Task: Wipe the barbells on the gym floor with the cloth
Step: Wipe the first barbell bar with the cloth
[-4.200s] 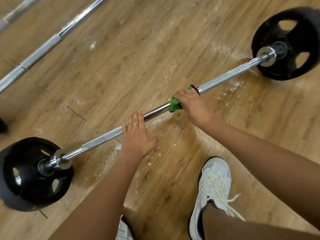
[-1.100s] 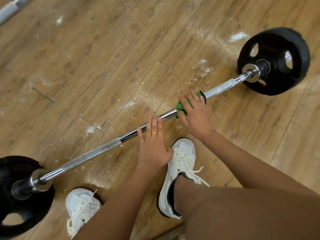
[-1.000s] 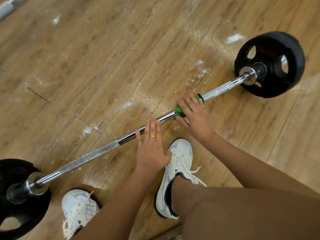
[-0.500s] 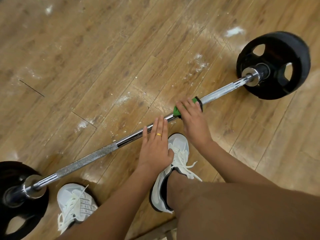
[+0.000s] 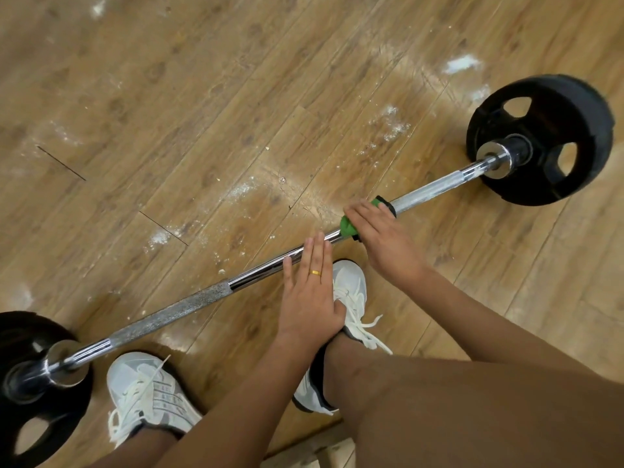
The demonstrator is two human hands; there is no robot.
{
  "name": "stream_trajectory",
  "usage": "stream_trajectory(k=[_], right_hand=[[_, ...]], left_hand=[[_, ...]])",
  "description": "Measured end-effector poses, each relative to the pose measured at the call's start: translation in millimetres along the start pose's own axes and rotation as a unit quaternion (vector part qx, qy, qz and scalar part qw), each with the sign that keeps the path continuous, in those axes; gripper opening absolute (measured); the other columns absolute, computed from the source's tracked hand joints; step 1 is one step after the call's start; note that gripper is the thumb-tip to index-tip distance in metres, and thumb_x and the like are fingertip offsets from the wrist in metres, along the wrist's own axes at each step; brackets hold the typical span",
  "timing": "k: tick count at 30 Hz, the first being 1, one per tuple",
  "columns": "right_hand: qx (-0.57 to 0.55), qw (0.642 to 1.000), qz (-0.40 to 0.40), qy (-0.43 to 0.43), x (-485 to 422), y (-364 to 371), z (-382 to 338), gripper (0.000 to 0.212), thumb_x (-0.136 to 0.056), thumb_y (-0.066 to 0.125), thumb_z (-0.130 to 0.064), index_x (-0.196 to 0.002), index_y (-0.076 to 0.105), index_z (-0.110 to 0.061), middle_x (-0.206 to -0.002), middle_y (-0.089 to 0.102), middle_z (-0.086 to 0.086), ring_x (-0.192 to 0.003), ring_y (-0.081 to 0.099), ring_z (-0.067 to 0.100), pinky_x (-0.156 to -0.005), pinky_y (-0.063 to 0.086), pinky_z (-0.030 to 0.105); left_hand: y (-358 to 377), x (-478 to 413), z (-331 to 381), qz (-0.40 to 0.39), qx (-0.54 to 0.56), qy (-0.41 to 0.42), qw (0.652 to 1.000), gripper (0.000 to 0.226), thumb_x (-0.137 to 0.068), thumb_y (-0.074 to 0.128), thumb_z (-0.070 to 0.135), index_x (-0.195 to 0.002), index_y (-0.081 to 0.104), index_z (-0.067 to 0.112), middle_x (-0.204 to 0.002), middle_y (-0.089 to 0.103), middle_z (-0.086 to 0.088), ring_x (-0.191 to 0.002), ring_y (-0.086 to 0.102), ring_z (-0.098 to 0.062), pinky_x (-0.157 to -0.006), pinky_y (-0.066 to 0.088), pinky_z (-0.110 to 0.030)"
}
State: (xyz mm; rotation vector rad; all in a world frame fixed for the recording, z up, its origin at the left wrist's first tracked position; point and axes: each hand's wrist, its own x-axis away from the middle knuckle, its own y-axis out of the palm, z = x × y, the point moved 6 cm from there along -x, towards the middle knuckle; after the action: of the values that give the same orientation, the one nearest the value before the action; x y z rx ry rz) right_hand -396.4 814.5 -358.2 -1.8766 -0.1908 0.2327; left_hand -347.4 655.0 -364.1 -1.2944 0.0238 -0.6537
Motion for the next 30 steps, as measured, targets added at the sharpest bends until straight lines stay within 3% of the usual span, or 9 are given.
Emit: stream_trajectory(k=[6,11,16,21,26,30], right_hand=[[-0.029,0.990,0.053,0.126,-7.6,-8.7,14.7,0.048,-0.093,0.056,0.005,-0.140,0.051,-0.002,-0.138,0.056,0.015,-0.133,0.048,0.031,-0.121,0.024,0.052],[-0.007,1.000,0.006,0.013,-6.4,-5.3,12.3,0.057,-0.089,0.060,0.008,-0.143,0.049,-0.004,-0.141,0.054,0.014,-0.134,0.048,0.031,-0.121,0.024,0.046],[-0.018,0.995,0.028,0.098,-21.4,-10.6,28.8,0.049,-0.091,0.058,0.006,-0.139,0.052,-0.001,-0.135,0.057,0.016,-0.128,0.052,0.034,-0.120,0.028,0.053],[-0.009,1.000,0.003,0.000,-30.9,-7.9,20.1,0.053,-0.087,0.061,0.009,-0.138,0.053,0.000,-0.135,0.058,0.017,-0.123,0.055,0.034,-0.118,0.029,0.050],[-0.020,0.997,0.010,0.069,-50.8,-7.0,32.1,0.050,-0.092,0.054,0.005,-0.142,0.049,-0.001,-0.136,0.057,0.017,-0.124,0.053,0.035,-0.119,0.027,0.050],[-0.016,1.000,0.001,-0.013,-58.1,-5.4,12.9,0.050,-0.091,0.060,0.005,-0.140,0.052,0.000,-0.135,0.058,0.017,-0.123,0.053,0.034,-0.115,0.033,0.049]], left_hand=[[2.6,-1.0,-2.1,0.002,0.010,0.006,1.000,0.097,-0.086,0.052,0.036,-0.160,-0.003,0.005,-0.168,-0.017,-0.009,-0.154,-0.019,-0.021,-0.123,-0.004,-0.056],[0.8,-4.7,-7.4,-0.004,0.010,0.013,1.000,0.096,-0.087,0.051,0.036,-0.160,-0.004,0.005,-0.168,-0.016,-0.009,-0.154,-0.017,-0.021,-0.123,-0.003,-0.055],[-4.0,-12.1,-12.8,-0.012,0.022,0.014,1.000,0.097,-0.088,0.050,0.035,-0.159,-0.009,0.007,-0.167,-0.021,-0.007,-0.153,-0.022,-0.019,-0.121,-0.009,-0.053],[-13.1,-21.0,-18.9,-0.021,0.025,0.011,0.999,0.095,-0.089,0.045,0.035,-0.159,-0.013,0.008,-0.166,-0.025,-0.006,-0.150,-0.029,-0.017,-0.119,-0.017,-0.050],[-22.5,-33.4,-26.8,-0.020,0.023,0.003,1.000,0.098,-0.090,0.049,0.037,-0.158,-0.015,0.008,-0.164,-0.028,-0.004,-0.149,-0.031,-0.016,-0.118,-0.019,-0.050],[-32.2,-43.5,-32.3,-0.029,0.030,0.002,0.999,0.098,-0.091,0.050,0.037,-0.159,-0.015,0.010,-0.165,-0.027,-0.003,-0.149,-0.030,-0.015,-0.120,-0.018,-0.050]])
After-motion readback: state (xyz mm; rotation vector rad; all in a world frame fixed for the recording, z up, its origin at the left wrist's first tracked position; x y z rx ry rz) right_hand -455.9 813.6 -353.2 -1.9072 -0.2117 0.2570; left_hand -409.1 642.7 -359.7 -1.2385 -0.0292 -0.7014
